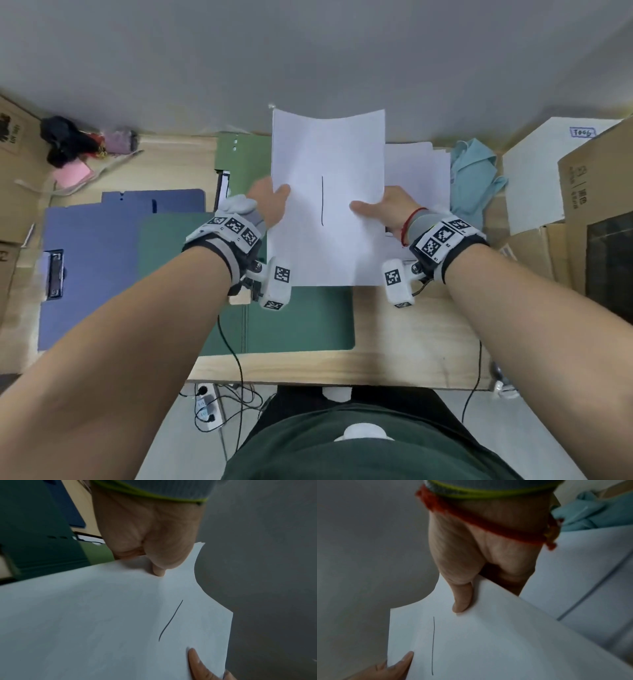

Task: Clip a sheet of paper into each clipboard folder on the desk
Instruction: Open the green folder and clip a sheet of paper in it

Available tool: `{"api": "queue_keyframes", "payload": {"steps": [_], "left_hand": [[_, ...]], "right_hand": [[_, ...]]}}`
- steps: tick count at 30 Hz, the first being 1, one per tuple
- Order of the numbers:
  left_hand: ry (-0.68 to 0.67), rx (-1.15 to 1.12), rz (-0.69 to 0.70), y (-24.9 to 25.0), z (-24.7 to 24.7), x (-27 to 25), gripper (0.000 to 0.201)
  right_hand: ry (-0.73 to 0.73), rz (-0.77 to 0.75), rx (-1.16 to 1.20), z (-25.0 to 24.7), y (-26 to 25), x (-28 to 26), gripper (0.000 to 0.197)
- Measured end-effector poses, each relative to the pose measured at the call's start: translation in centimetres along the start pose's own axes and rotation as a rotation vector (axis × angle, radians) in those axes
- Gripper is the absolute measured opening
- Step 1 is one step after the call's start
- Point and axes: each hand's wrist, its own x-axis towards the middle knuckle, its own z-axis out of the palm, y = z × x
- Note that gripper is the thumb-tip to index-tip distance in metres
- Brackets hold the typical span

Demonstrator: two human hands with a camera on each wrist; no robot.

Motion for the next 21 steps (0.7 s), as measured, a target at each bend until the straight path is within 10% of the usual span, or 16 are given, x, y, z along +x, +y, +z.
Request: {"api": "queue_keyframes", "payload": {"steps": [10, 21], "left_hand": [[-0.248, -0.140, -0.265, -12.1, -2.3, -3.3, 0.004], [-0.326, 0.599, -0.241, -15.5, 0.5, -4.0, 0.049]], "right_hand": [[0.073, 0.149, -0.085, 7.8, 5.6, -0.4, 0.027], [0.108, 0.245, -0.123, 10.7, 9.1, -1.3, 0.039]]}}
